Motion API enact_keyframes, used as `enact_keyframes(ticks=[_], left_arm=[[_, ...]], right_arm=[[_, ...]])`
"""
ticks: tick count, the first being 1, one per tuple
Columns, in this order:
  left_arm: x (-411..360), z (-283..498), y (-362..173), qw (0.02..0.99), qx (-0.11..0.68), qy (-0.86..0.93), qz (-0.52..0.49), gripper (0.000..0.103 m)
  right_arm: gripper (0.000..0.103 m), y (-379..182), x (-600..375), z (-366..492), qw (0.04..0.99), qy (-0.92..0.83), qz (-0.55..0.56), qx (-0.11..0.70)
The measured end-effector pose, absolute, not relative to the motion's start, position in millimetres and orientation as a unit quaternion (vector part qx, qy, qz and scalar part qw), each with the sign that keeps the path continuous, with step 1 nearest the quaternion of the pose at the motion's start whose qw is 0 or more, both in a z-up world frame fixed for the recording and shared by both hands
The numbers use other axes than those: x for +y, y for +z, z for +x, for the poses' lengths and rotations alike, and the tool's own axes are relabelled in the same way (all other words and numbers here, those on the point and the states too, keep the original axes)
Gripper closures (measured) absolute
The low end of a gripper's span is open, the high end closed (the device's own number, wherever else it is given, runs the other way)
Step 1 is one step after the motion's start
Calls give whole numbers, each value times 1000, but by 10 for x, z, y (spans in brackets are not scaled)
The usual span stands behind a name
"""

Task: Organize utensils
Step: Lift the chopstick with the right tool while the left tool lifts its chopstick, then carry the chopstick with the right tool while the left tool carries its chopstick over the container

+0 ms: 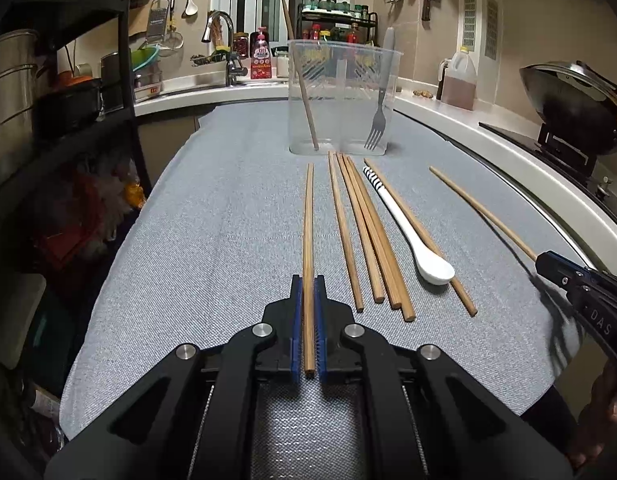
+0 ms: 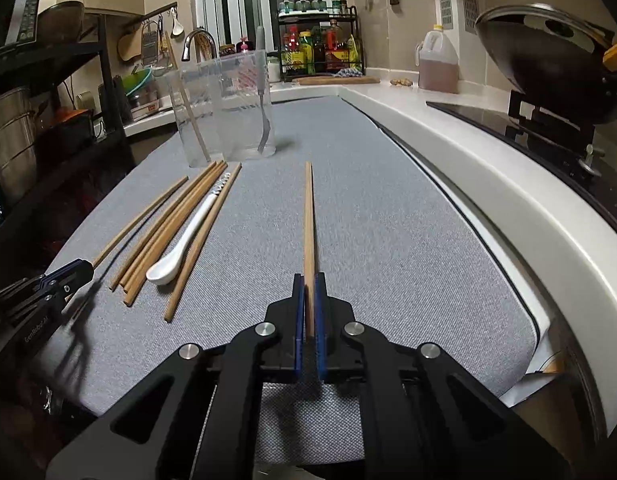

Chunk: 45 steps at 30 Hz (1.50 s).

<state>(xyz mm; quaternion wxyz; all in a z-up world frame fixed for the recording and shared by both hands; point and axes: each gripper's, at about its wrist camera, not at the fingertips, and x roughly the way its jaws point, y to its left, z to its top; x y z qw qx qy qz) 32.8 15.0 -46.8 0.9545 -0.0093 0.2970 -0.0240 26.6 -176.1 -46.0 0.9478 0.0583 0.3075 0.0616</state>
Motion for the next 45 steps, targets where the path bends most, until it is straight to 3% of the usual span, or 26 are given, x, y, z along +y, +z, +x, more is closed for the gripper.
enact_keyframes(ticks=[26,45], left_arm=[[113,146,-34,974,222,-32,5,97],[280,389,664,982,182,-46,-34,97]], right_arm=[[98,60,-1854,125,966,57,34,251],[98,692,-1930,405,972,70,51,219]])
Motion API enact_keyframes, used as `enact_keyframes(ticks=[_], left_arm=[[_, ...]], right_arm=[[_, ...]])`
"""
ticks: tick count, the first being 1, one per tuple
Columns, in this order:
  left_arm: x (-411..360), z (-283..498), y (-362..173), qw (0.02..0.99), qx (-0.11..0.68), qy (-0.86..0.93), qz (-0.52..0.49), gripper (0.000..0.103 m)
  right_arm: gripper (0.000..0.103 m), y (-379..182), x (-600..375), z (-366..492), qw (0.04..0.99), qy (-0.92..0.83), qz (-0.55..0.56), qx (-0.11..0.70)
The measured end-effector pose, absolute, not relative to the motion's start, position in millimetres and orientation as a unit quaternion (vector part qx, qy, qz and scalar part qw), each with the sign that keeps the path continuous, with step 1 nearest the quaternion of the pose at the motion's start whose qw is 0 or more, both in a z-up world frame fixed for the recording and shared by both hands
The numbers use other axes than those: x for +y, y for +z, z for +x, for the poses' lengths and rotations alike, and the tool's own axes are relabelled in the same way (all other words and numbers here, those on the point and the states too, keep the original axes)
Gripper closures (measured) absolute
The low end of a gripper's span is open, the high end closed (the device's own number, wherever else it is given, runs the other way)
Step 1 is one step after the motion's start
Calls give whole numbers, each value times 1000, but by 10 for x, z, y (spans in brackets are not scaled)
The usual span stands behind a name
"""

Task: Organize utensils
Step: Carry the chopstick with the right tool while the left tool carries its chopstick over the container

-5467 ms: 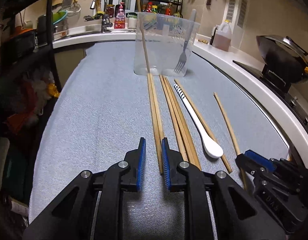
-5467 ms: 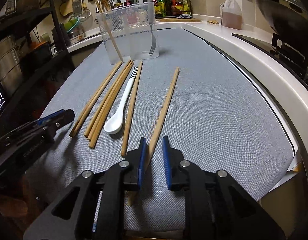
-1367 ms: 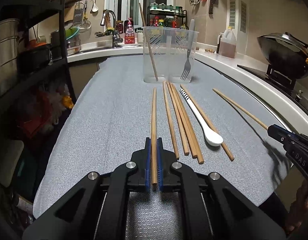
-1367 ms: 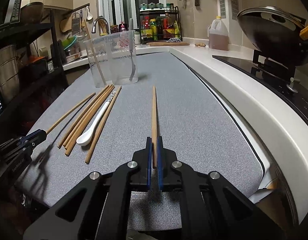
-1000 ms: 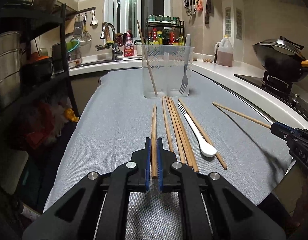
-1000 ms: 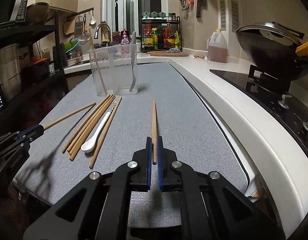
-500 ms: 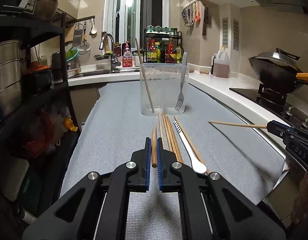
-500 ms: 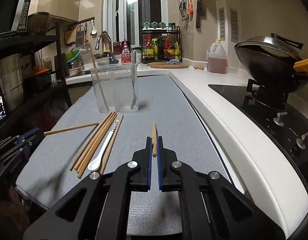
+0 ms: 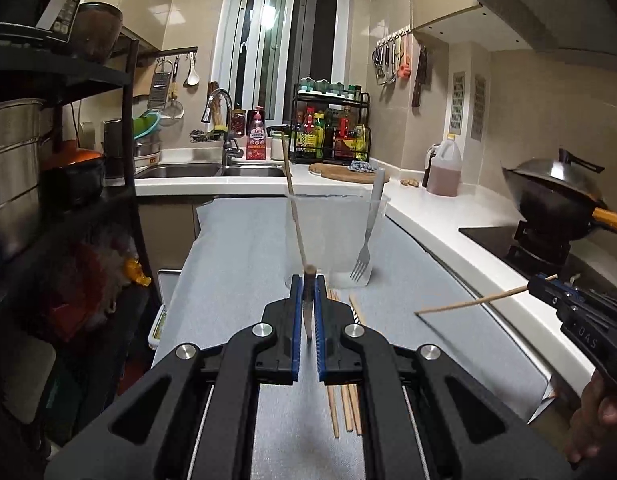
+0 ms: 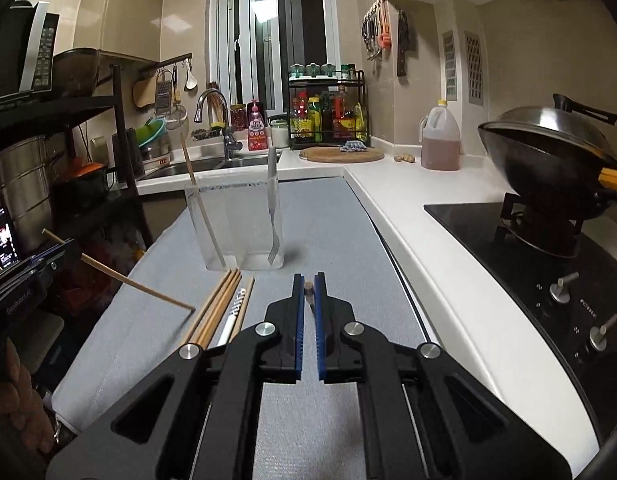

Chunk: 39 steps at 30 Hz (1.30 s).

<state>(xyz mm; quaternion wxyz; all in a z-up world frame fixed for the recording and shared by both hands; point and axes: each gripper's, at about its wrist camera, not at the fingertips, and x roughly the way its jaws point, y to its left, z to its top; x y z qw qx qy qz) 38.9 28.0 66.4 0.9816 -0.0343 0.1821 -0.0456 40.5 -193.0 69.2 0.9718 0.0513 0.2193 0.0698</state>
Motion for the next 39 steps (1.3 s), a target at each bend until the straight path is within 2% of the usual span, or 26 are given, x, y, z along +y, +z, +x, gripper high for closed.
enact_keyframes(ticks=[14,23,39], left_arm=[[494,833,1184,968,224,-93,-72,97],[482,1162,1480,964,249,-84,-52,97],[437,2052,2438,977,193,-75,-56,97]], right_arm=[[98,1278,-1931,834,967,92,65,228],[98,1762,-1801,1199,964,121,72,224],[98,2878,-1474,2180,977,143,77,140]])
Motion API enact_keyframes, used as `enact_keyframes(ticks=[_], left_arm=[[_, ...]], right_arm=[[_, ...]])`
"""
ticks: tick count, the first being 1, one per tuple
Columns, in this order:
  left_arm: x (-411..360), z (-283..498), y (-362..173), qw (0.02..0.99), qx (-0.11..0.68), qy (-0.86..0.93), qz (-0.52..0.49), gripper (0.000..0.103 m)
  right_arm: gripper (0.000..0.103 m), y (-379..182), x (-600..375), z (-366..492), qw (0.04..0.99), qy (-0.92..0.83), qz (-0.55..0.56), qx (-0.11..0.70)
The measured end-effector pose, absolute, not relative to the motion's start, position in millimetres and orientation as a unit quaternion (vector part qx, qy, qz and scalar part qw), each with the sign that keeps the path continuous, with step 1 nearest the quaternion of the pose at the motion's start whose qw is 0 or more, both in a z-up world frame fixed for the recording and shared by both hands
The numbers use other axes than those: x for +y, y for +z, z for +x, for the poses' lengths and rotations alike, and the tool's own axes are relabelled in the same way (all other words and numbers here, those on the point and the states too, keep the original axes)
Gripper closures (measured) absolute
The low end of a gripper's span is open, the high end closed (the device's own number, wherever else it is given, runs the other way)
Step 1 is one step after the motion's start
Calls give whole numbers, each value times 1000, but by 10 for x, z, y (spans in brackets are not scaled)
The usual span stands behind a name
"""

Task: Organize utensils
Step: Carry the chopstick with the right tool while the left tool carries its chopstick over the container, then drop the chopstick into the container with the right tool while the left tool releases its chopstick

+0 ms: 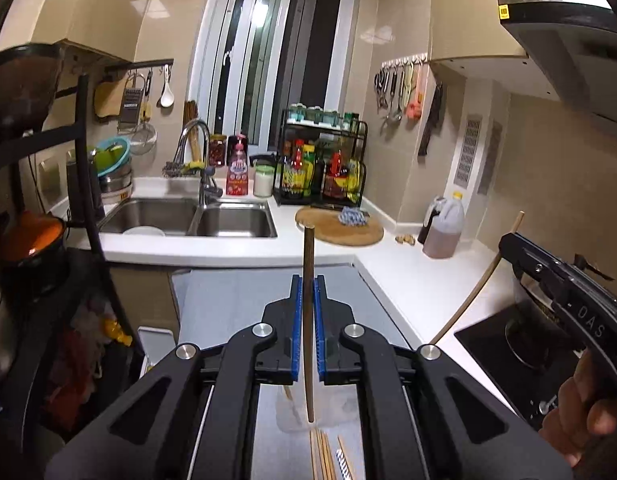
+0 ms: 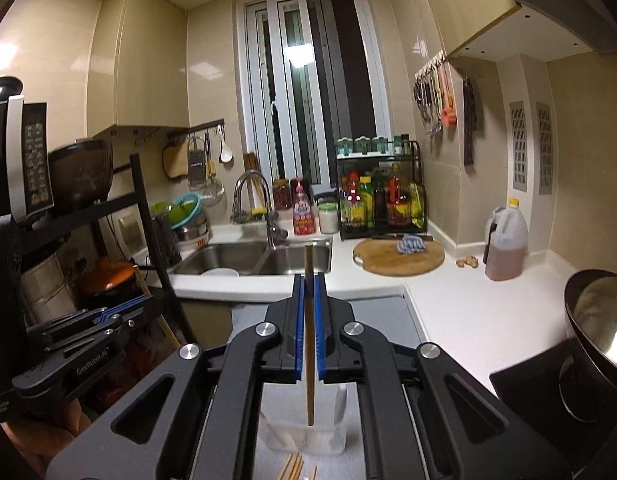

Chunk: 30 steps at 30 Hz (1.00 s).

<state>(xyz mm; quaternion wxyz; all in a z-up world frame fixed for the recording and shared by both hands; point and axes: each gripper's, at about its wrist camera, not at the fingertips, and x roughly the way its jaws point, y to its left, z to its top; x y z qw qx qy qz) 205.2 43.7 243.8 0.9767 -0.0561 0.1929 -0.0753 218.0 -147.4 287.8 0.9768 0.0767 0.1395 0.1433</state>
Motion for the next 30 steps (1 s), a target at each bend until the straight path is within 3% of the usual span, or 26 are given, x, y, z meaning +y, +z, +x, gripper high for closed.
enact_keyframes(ticks=[6,20,24,30], left_arm=[[260,2404,2348,978,191,-72,-42,97],[214,2863,1328,952,299,-61,-4,97],[213,2793,1406,955,292,-62,-2,71],[299,2454,1693,965,254,-58,-14,71]], right_arm=[[98,2635,-1320,2575,976,139,69,155],[95,1569,-1267,2938,950,148,63,269],[78,1589,-1292,2859,951,141,53,271],[76,1774,-1434,2569,957,134,57,249]])
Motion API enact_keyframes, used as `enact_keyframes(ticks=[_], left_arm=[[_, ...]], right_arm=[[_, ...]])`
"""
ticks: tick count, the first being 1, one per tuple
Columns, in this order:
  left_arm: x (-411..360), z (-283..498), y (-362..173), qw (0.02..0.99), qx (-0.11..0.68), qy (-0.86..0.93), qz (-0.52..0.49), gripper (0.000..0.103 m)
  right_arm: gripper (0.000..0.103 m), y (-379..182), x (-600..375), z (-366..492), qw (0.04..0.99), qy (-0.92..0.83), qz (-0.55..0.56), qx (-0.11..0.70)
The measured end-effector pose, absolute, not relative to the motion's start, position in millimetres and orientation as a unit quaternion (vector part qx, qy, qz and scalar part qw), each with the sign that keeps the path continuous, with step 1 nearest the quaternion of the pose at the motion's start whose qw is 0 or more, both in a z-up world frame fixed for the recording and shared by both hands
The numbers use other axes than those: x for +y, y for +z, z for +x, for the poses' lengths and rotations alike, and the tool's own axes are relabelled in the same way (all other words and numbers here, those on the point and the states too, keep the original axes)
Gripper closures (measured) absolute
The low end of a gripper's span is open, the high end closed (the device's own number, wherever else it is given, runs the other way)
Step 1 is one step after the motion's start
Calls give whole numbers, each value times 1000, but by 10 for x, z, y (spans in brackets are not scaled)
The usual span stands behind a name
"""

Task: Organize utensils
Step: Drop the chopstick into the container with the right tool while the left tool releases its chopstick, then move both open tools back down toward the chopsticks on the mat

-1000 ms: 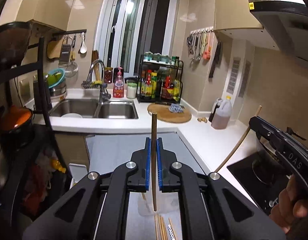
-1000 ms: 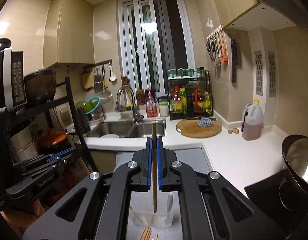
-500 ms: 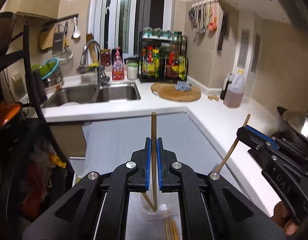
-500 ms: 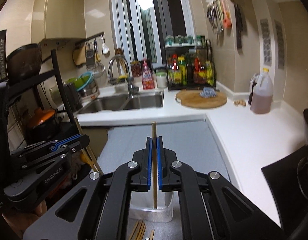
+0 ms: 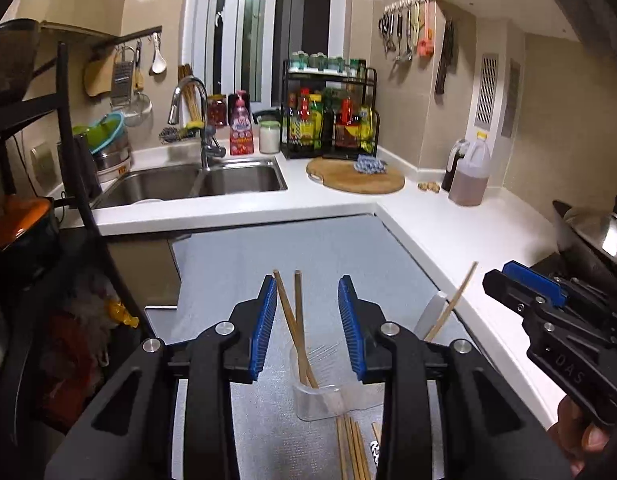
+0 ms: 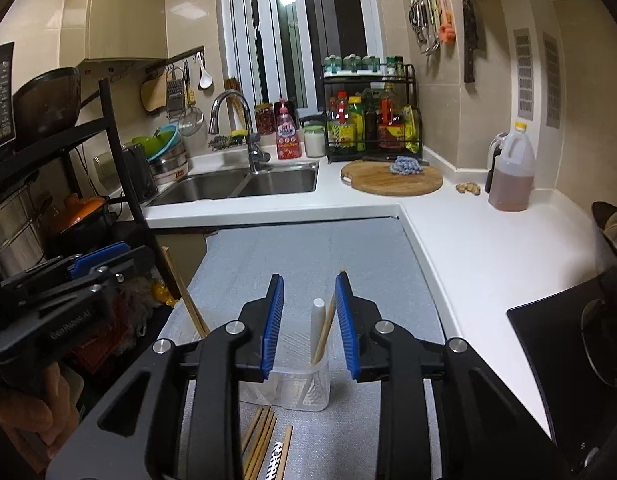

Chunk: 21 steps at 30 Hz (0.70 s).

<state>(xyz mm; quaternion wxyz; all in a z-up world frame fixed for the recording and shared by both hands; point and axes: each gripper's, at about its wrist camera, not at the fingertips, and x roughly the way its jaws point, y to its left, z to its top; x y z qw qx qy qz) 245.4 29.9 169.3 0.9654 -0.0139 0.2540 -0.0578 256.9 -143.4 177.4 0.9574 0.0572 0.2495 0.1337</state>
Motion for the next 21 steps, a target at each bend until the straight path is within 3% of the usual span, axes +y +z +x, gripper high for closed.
enact_keyframes(ticks=[10,17,21], left_arm=[[465,1582,1741,975,216,-51,-25,71],[562,1009,1343,979,202,-36,-19,72],[587,761,1003,979,199,-28,-22,79]], right_arm=[[74,1943,-1753,1574,974,126,76,172],[74,1614,-1789,877,983,97,64,141],[74,1307,-1817,657,982,91,79,148]])
